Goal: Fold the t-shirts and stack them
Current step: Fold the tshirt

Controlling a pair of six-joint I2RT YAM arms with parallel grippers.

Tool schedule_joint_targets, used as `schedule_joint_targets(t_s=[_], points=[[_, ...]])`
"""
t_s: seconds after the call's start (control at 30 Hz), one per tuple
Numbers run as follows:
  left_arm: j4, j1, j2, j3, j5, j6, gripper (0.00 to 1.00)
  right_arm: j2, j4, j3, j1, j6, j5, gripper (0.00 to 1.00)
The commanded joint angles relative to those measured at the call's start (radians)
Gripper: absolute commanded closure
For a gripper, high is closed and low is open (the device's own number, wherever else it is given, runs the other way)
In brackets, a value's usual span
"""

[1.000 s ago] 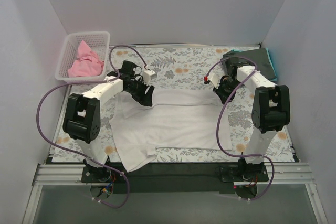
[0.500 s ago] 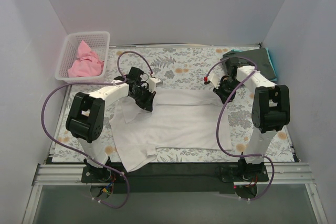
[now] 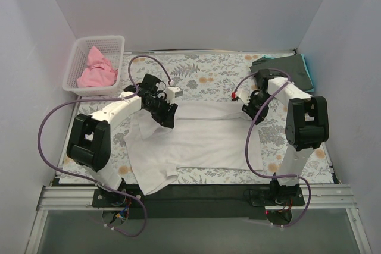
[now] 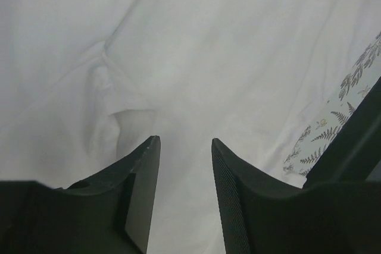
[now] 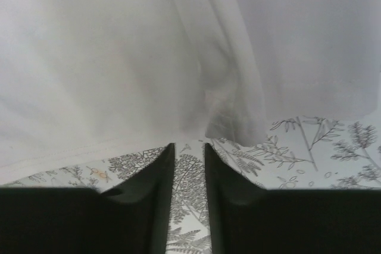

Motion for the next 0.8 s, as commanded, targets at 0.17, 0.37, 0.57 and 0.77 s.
schedule_joint_targets(t_s=[0.17, 0.37, 0.57, 0.77], points=[[0.041, 0.020, 0.026, 0.089, -0.101, -0.135, 0.51, 0.006, -0.008, 0.212, -0.001, 0.033, -0.031, 0.62], [0.035, 0.022, 0.089, 0.102, -0.107, -0.152, 0.41, 0.060, -0.009, 0.206, 0.022, 0.036, -0.063, 0.56], [0.066, 0.022, 0.124, 0.086, -0.112, -0.163, 0.44, 0.076, 0.006, 0.151, 0.031, 0.026, -0.065, 0.65], [0.079, 0.020, 0.167, 0.091, -0.136, -0.180, 0.56, 0.083, 0.029, 0.133, 0.039, 0.027, -0.034, 0.88]])
